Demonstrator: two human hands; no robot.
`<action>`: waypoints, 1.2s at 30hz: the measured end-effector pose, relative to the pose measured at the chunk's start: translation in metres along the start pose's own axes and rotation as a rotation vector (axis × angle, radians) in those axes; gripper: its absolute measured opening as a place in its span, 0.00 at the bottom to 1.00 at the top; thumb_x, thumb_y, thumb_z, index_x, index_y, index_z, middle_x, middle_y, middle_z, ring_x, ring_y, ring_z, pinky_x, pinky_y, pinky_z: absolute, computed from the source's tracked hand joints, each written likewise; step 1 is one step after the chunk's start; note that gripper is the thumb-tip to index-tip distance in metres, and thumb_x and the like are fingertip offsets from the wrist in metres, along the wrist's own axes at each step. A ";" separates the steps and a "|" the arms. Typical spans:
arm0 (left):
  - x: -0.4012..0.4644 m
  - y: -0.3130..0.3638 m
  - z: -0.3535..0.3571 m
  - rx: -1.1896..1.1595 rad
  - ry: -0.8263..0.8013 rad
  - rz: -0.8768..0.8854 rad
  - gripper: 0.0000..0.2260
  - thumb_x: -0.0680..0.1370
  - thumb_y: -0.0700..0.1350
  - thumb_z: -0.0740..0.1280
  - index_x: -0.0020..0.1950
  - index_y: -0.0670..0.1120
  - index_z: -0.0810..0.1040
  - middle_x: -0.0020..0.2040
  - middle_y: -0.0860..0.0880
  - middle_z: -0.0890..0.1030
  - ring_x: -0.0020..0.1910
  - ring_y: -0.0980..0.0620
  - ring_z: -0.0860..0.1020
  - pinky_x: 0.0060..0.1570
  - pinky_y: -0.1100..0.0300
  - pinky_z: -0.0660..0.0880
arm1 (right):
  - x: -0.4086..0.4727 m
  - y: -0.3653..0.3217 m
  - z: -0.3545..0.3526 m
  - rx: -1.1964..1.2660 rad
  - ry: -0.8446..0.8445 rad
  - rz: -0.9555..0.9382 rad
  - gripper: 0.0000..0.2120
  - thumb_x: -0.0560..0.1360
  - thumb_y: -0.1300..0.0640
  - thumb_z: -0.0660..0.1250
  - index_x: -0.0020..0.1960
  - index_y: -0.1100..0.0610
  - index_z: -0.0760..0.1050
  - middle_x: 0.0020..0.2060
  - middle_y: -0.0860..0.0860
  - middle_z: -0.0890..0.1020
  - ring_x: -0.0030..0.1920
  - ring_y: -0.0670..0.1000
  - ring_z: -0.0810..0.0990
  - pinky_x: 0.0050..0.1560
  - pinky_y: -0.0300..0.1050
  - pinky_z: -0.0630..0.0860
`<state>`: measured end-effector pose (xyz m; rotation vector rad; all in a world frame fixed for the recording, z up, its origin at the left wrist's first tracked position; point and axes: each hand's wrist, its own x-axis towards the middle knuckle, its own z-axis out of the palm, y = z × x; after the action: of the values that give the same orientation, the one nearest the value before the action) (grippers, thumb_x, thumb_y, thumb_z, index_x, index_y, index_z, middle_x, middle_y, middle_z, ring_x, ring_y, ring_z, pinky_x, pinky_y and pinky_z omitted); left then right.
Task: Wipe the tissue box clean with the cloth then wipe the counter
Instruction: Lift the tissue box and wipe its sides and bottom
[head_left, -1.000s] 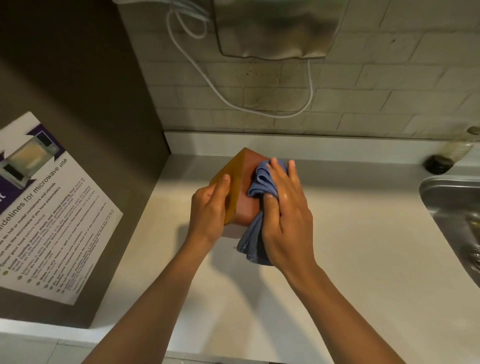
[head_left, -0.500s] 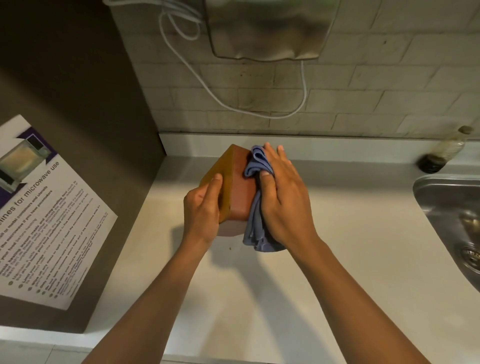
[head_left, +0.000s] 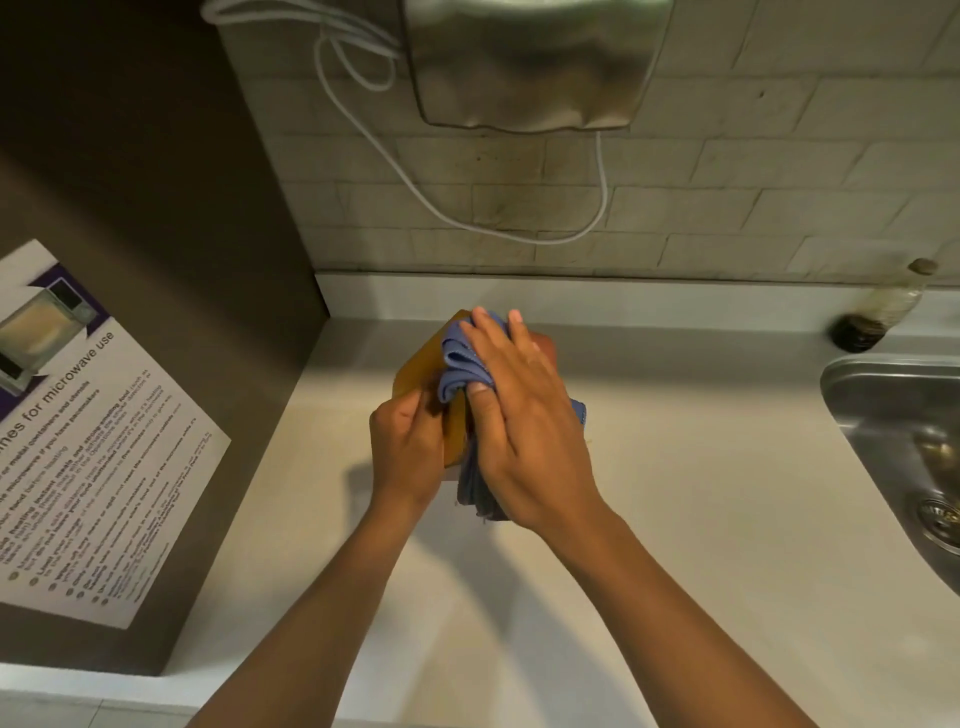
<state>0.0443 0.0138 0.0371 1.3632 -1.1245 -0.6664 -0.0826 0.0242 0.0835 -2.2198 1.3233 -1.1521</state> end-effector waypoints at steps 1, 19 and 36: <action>0.001 0.003 -0.001 0.007 0.015 0.016 0.20 0.82 0.45 0.63 0.30 0.53 0.74 0.25 0.58 0.75 0.26 0.58 0.73 0.31 0.67 0.69 | 0.000 0.002 -0.001 0.010 0.014 0.016 0.25 0.83 0.51 0.50 0.79 0.53 0.59 0.78 0.48 0.62 0.80 0.45 0.49 0.79 0.44 0.49; 0.001 0.005 -0.001 -0.038 0.019 0.074 0.16 0.80 0.45 0.61 0.32 0.48 0.74 0.24 0.57 0.76 0.25 0.59 0.74 0.29 0.70 0.69 | 0.008 -0.009 -0.001 0.017 0.068 -0.026 0.24 0.83 0.51 0.50 0.77 0.55 0.64 0.77 0.49 0.65 0.80 0.49 0.52 0.79 0.47 0.50; 0.004 0.019 -0.015 0.033 -0.210 0.095 0.30 0.71 0.77 0.54 0.49 0.52 0.74 0.44 0.62 0.81 0.45 0.57 0.82 0.39 0.68 0.78 | -0.010 0.019 0.009 0.473 0.420 0.267 0.21 0.82 0.57 0.55 0.74 0.45 0.64 0.73 0.48 0.72 0.72 0.44 0.70 0.72 0.52 0.69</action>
<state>0.0554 0.0193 0.0587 1.2802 -1.3645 -0.7364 -0.0892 0.0216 0.0612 -1.4736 1.2716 -1.6733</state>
